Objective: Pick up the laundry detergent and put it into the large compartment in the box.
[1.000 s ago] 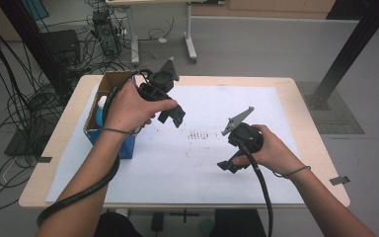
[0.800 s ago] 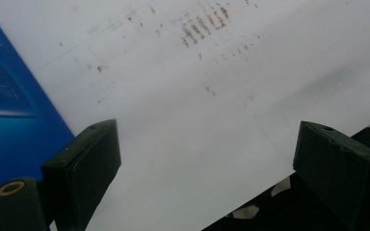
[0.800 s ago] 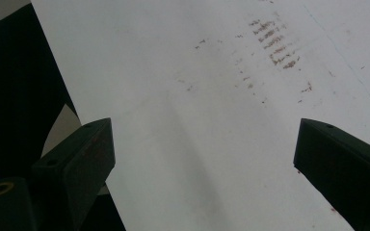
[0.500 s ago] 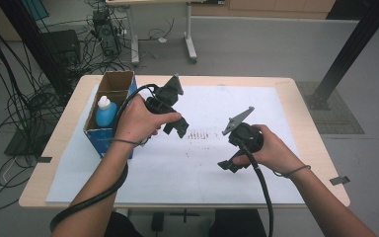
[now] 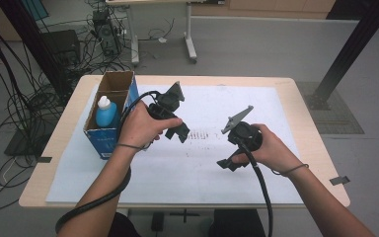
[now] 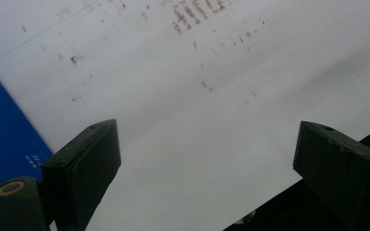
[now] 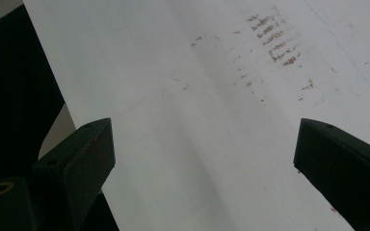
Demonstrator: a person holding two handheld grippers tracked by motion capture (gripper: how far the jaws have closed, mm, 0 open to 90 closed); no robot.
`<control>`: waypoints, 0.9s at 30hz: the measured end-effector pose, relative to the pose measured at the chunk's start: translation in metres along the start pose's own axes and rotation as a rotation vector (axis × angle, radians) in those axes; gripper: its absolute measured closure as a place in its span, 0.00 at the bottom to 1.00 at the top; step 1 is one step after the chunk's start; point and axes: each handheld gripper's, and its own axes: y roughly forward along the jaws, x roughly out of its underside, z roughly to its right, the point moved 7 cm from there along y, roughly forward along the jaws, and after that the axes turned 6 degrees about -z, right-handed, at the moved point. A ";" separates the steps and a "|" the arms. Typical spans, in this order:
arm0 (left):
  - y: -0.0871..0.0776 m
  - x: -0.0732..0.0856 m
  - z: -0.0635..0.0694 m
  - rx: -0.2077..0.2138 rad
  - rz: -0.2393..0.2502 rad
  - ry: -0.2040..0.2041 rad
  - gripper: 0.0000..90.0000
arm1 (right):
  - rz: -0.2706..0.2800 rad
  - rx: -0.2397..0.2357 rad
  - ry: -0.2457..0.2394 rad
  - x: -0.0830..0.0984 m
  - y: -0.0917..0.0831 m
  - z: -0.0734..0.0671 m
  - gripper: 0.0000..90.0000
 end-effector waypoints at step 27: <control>0.006 0.001 -0.001 0.023 -0.005 -0.010 0.11 | -0.002 0.002 -0.004 0.000 0.000 -0.001 0.08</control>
